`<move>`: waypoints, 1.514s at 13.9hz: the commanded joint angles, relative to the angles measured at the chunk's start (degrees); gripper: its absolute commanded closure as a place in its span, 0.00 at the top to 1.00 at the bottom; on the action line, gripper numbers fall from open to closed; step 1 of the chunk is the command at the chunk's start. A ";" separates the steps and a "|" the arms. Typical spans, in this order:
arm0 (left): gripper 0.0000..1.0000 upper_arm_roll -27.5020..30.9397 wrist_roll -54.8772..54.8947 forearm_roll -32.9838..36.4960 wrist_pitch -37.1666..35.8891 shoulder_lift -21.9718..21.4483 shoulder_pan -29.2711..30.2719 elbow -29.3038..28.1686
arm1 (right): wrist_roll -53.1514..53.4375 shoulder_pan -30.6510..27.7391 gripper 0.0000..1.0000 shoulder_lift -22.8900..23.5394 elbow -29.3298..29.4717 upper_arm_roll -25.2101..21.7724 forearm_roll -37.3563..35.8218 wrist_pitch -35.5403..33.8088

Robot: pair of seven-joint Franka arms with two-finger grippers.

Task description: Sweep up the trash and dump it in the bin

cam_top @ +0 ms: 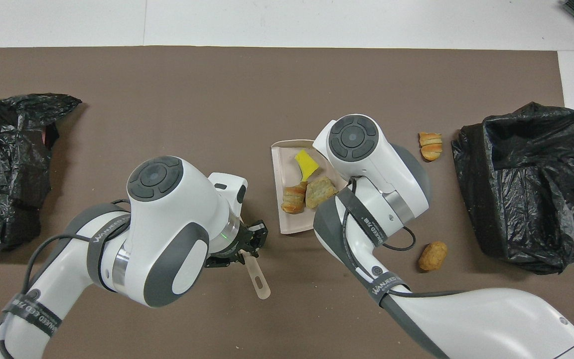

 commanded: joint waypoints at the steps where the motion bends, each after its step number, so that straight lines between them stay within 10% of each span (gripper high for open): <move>1: 0.00 -0.18 -13.81 2.62 -1.90 -3.73 -3.79 -3.75 | 0.86 -0.39 0.00 -0.82 -0.97 0.49 -0.34 1.14; 8: 0.00 -0.35 -18.00 2.62 13.11 -6.47 -8.73 -15.81 | -4.59 -0.30 0.00 -0.82 -1.49 0.49 -1.04 4.83; 21: 0.00 -4.12 6.24 0.86 29.29 9.08 -5.39 -3.24 | -4.33 -0.30 0.00 -0.82 -1.58 0.40 -1.04 4.39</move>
